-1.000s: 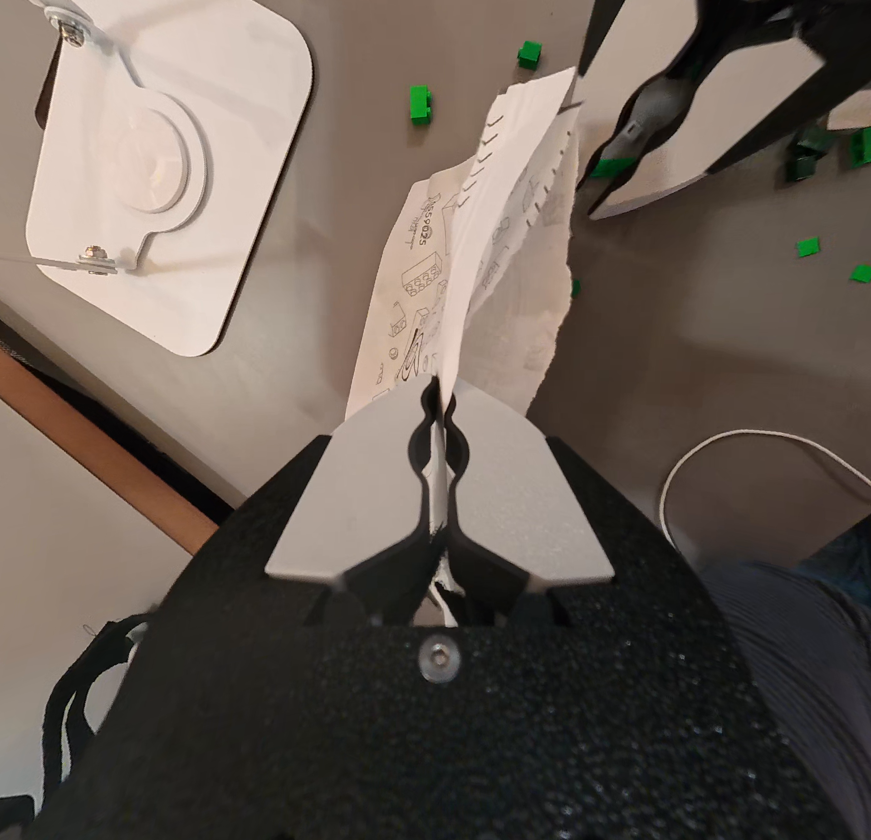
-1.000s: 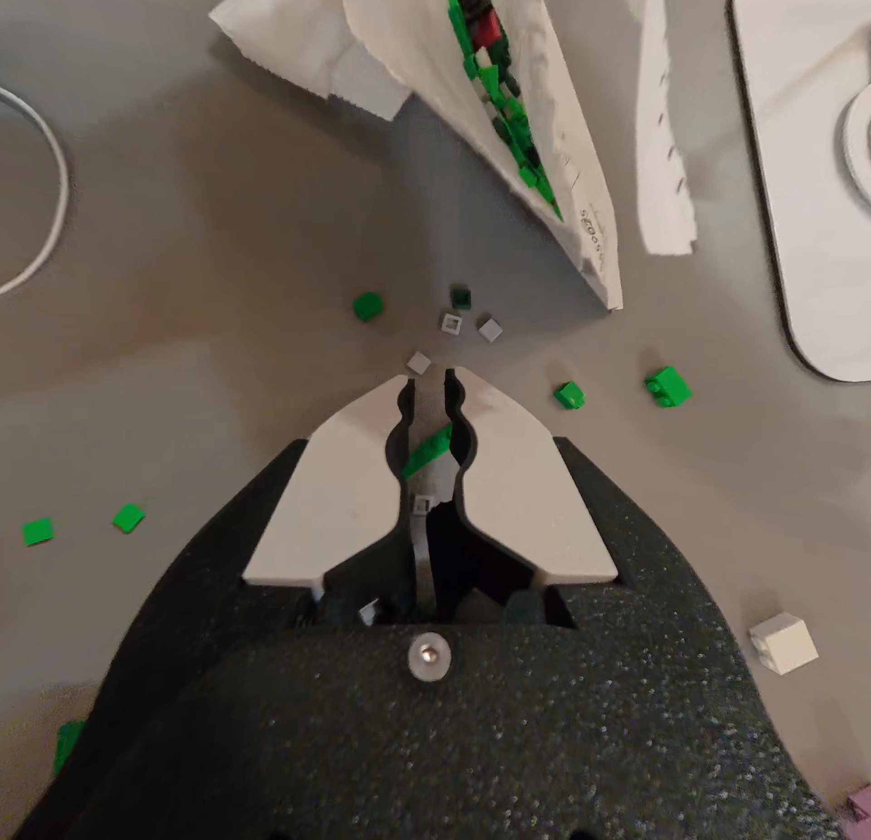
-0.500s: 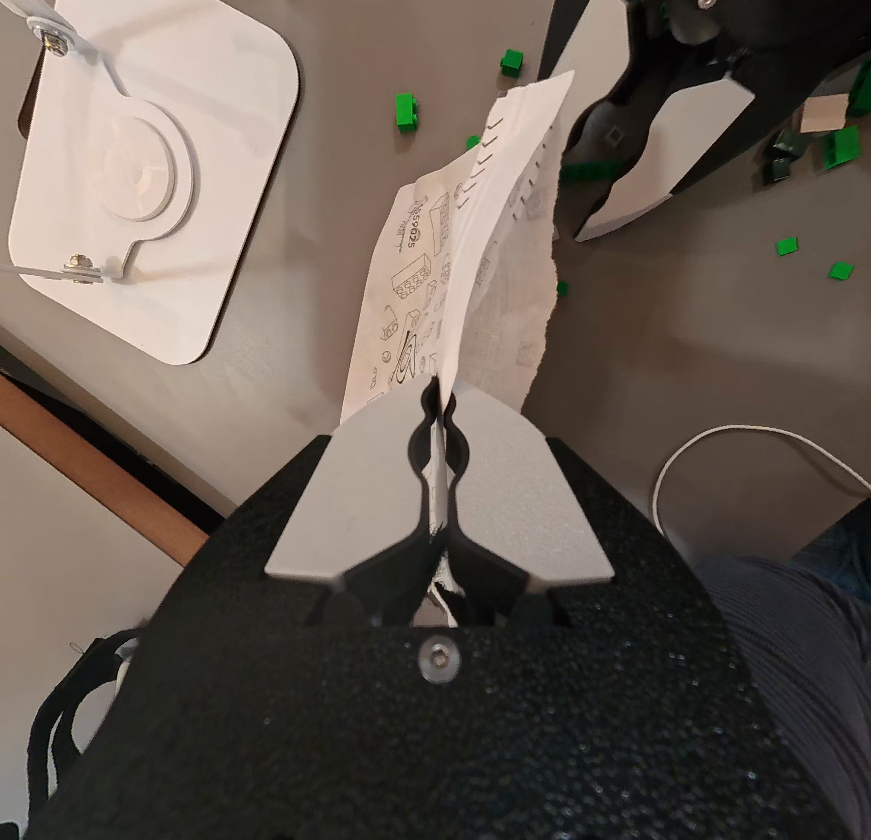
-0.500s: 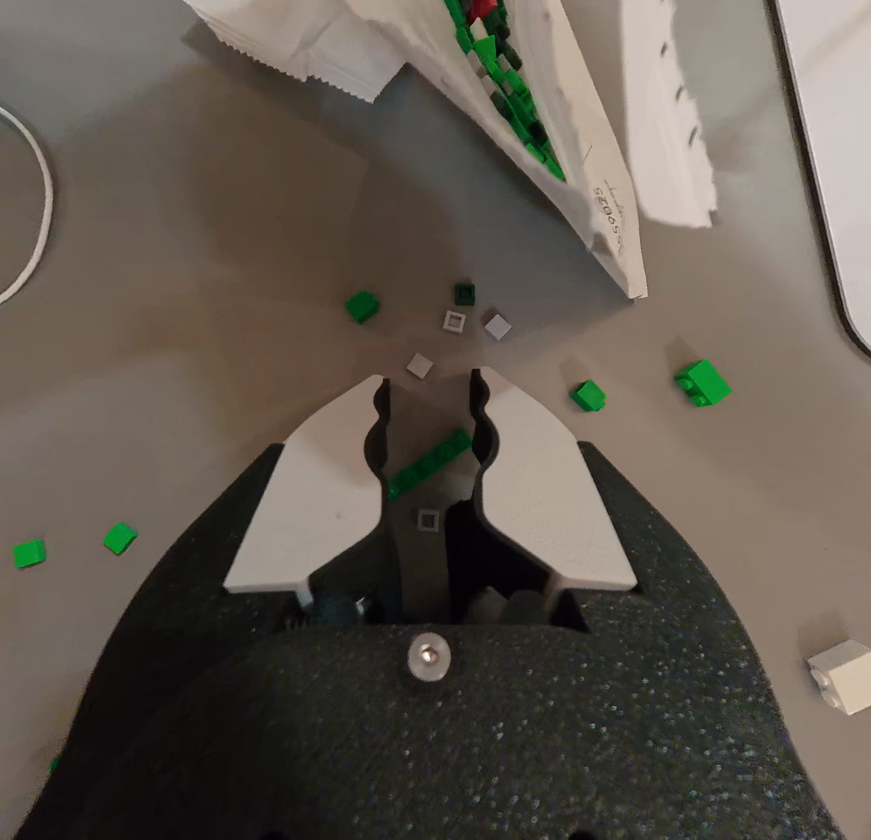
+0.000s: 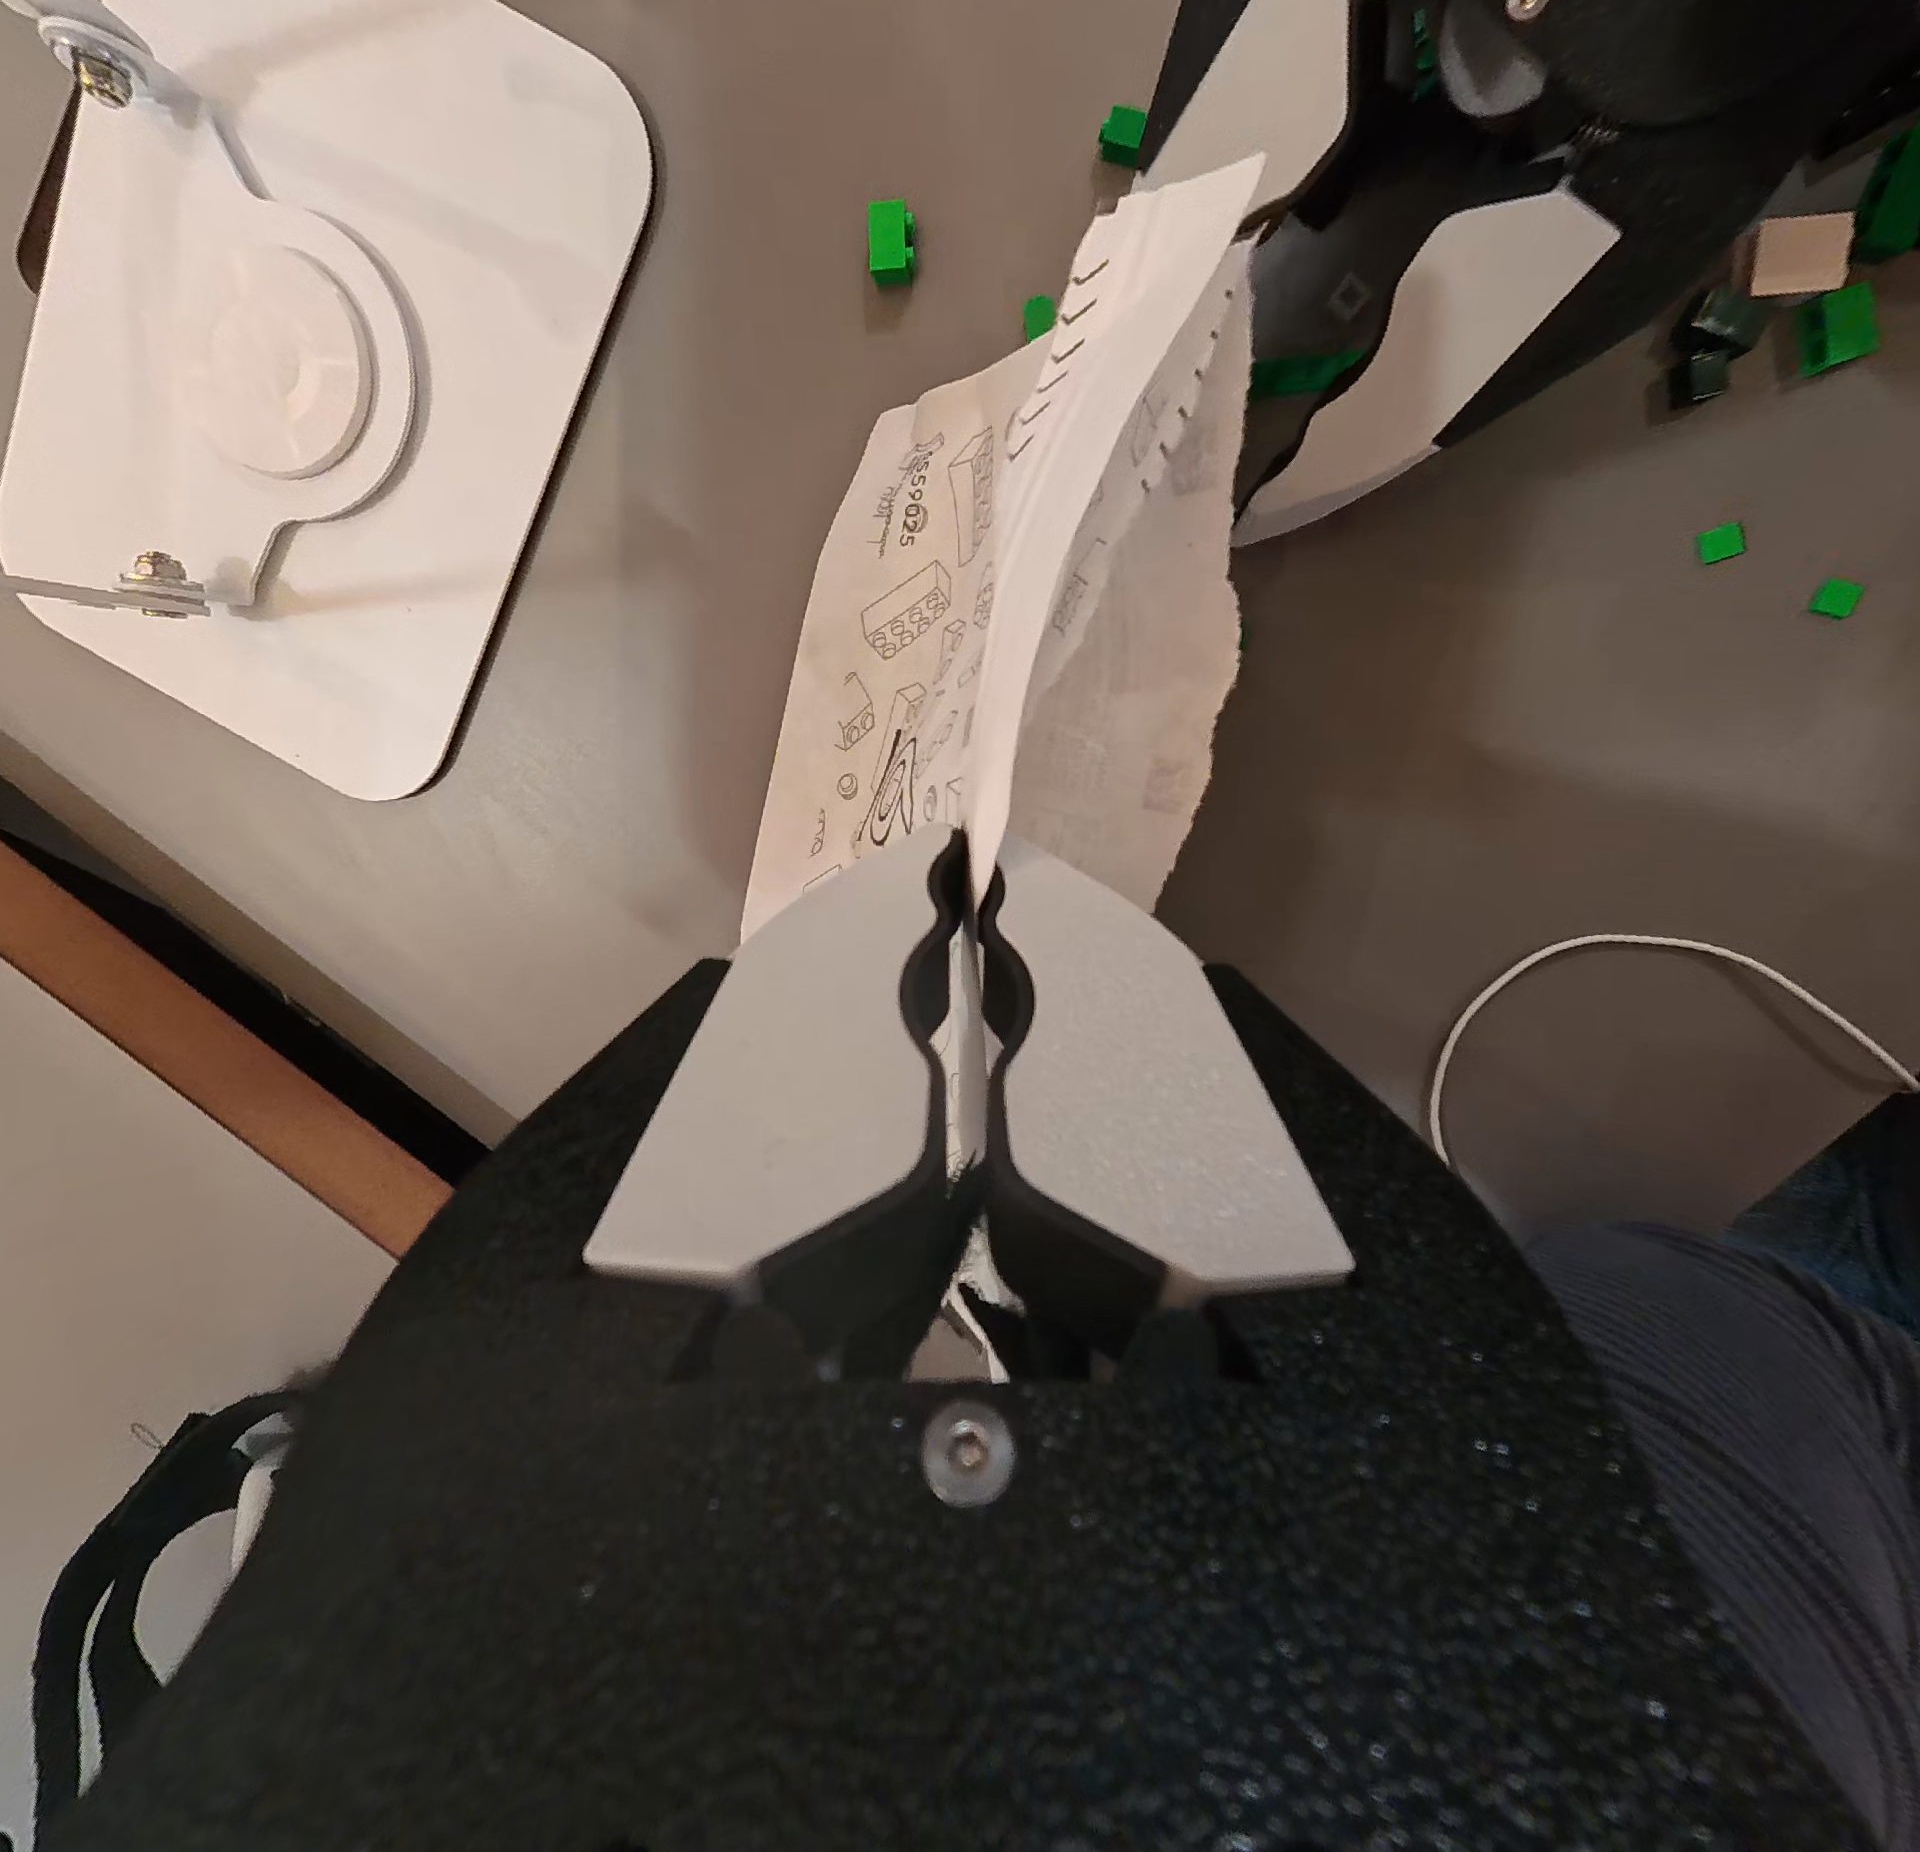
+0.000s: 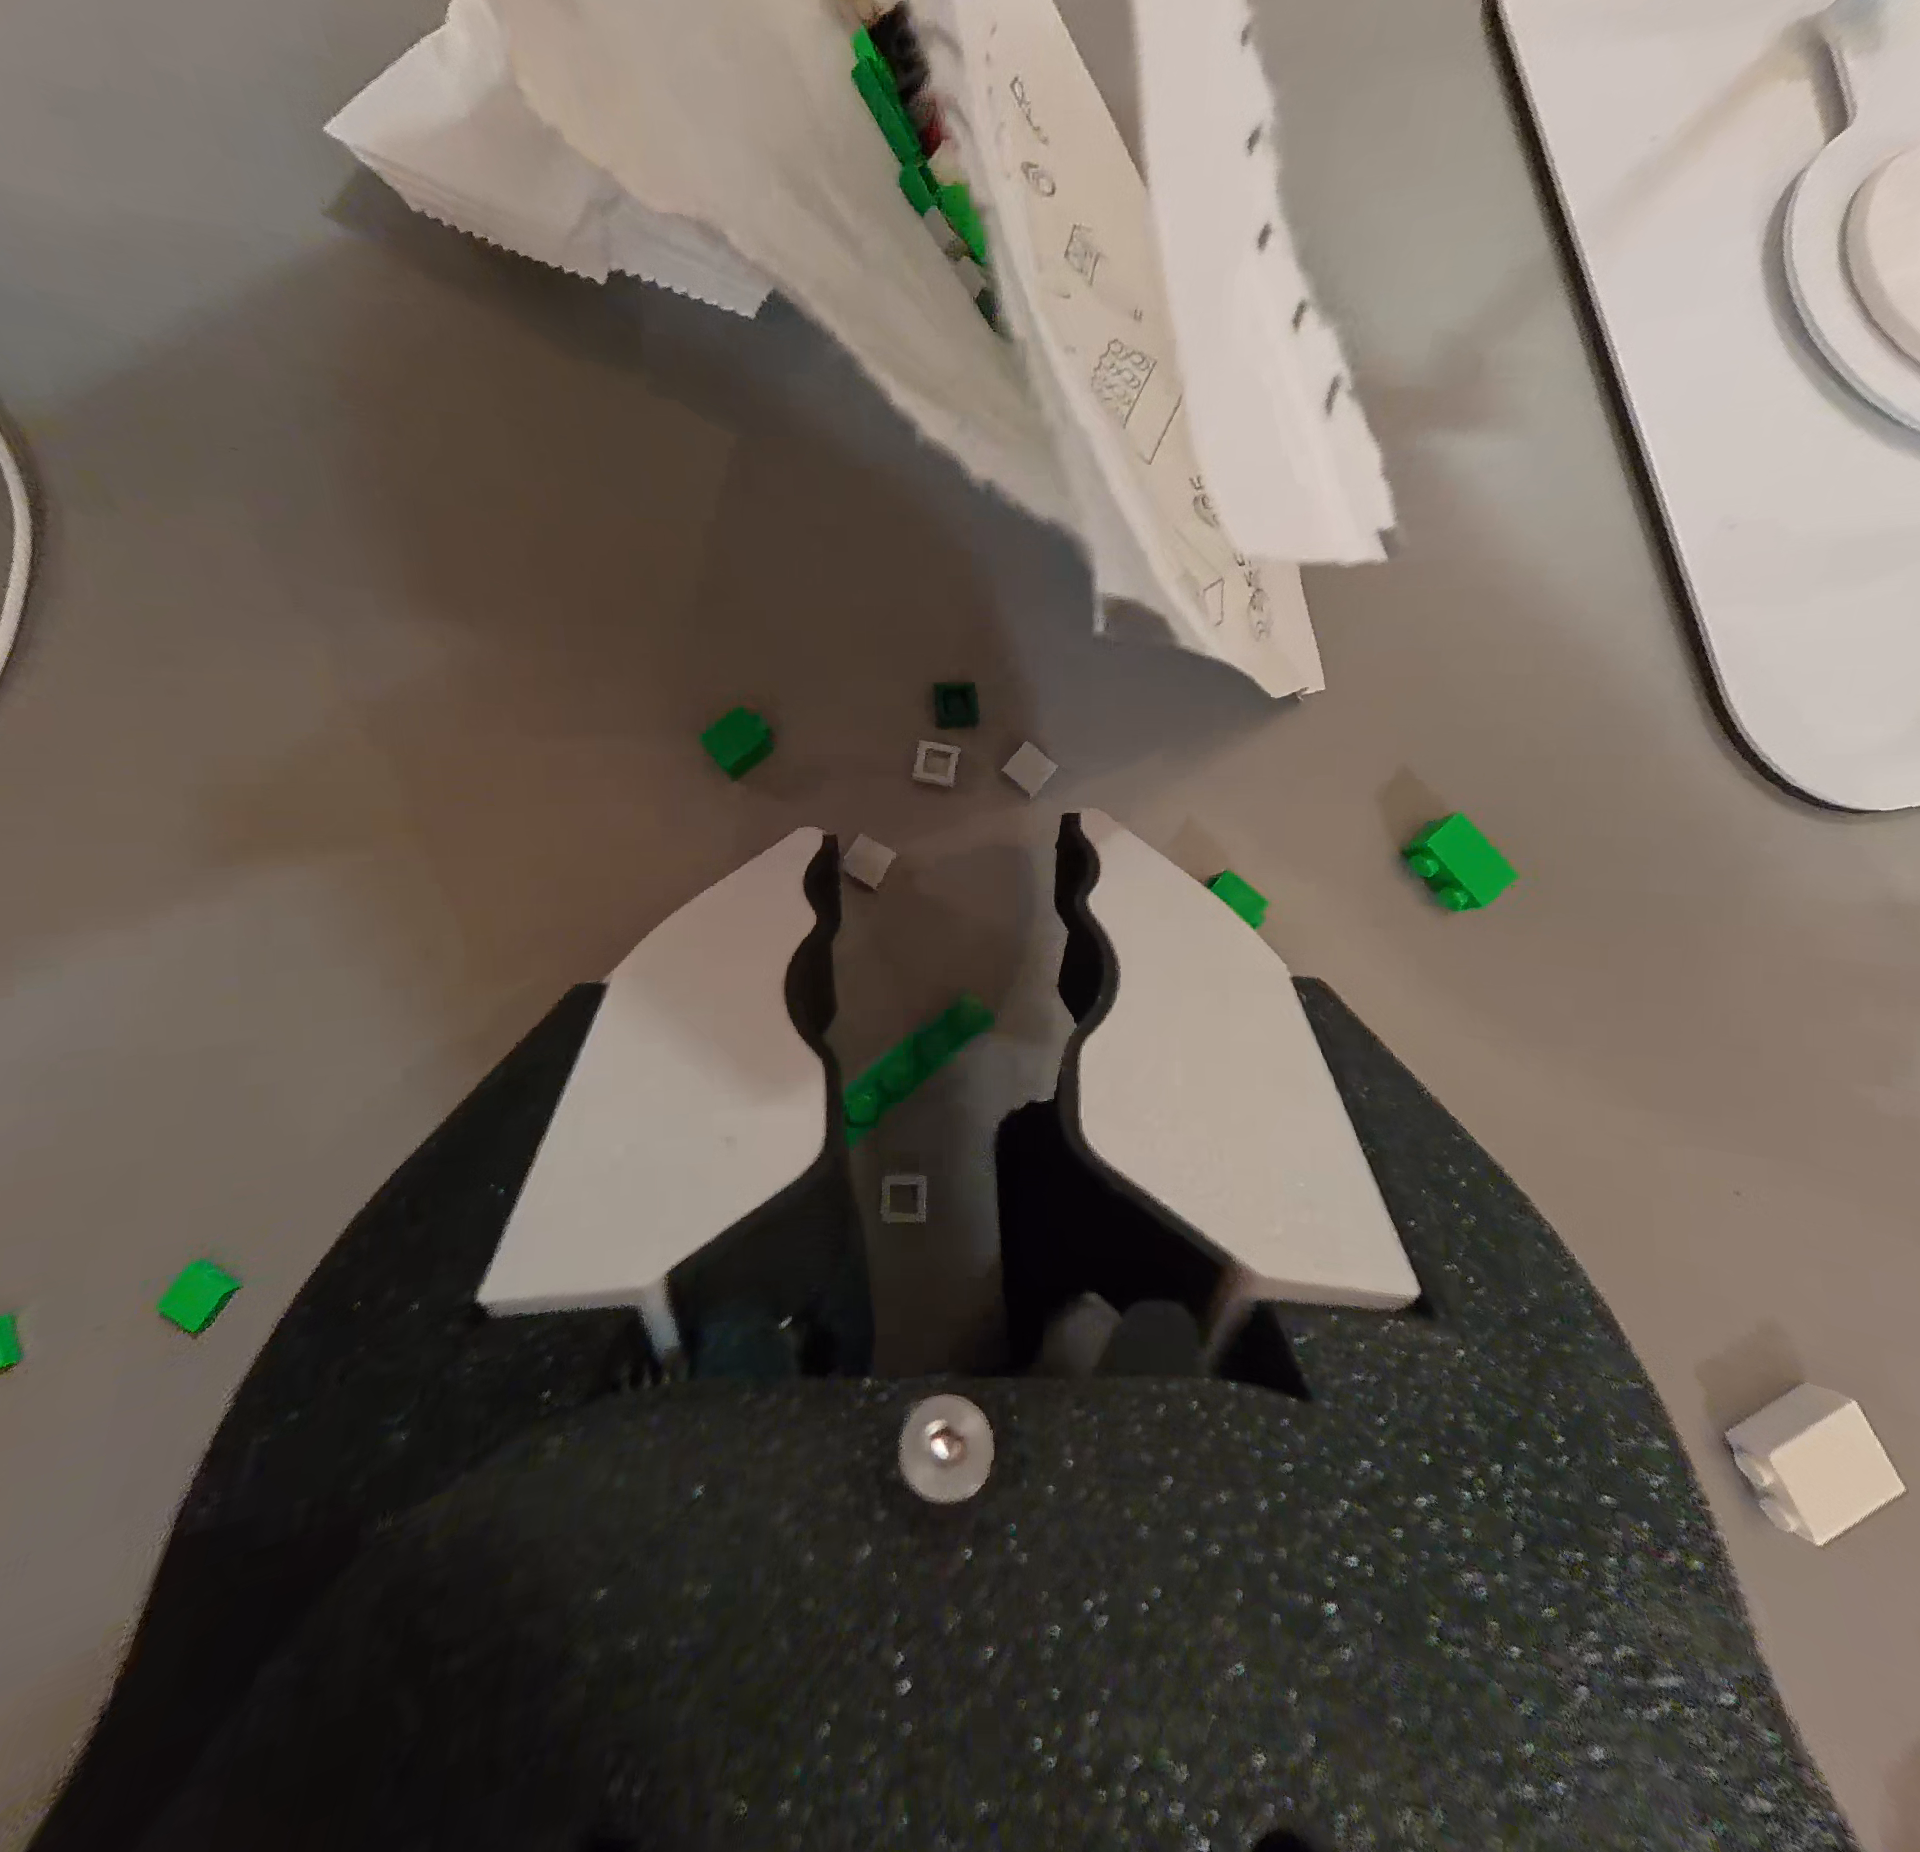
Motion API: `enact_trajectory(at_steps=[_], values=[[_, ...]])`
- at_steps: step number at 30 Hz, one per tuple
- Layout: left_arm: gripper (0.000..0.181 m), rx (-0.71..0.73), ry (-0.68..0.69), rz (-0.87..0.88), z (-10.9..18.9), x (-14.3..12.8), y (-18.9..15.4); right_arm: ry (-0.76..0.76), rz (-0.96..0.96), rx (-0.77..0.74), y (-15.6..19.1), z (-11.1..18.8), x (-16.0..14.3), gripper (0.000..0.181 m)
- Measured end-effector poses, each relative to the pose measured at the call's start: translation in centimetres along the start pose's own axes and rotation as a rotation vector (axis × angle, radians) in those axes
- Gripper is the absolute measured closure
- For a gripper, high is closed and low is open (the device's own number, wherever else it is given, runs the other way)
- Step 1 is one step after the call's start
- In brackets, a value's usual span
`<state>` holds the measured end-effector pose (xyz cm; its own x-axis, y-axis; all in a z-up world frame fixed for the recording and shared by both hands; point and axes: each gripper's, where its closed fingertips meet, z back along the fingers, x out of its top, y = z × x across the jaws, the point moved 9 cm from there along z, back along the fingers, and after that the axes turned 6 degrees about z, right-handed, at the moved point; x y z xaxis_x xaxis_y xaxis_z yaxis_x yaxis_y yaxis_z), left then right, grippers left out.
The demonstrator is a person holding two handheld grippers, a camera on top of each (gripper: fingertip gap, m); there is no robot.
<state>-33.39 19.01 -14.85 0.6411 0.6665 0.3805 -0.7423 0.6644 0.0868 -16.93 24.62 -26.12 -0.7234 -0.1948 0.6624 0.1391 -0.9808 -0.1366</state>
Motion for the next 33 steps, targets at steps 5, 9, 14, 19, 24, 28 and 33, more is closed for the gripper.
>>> enact_trajectory(at_steps=[5, 9, 14, 19, 24, 28, 33], values=[[0.181, -0.005, -0.001, 0.003, 0.0, -0.1, 0.0, -0.007, -0.001, 0.016, 0.0, 0.1, -0.2, 0.146], [0.181, -0.005, -0.003, 0.005, 0.1, -0.1, 0.1, -0.035, -0.029, 0.022, -0.2, 0.4, -0.2, 0.147], [0.181, -0.009, -0.004, 0.008, 0.1, -0.2, 0.1, -0.007, -0.041, 0.069, -0.4, 0.6, -0.9, 0.152], [0.181, -0.014, -0.004, 0.01, 0.1, -0.3, 0.1, 0.012, -0.039, 0.098, -0.3, 0.4, -1.3, 0.153], [0.181, -0.017, -0.002, 0.007, 0.1, -0.2, 0.1, -0.001, -0.019, 0.112, 0.1, 0.0, -0.9, 0.156], [0.181, -0.017, -0.001, 0.005, 0.1, -0.2, 0.0, 0.005, 0.014, 0.109, 0.5, -0.3, -0.4, 0.163], [0.181, -0.019, 0.0, 0.0, 0.0, -0.1, -0.1, 0.012, 0.002, 0.111, 0.6, -0.4, -0.2, 0.171]])
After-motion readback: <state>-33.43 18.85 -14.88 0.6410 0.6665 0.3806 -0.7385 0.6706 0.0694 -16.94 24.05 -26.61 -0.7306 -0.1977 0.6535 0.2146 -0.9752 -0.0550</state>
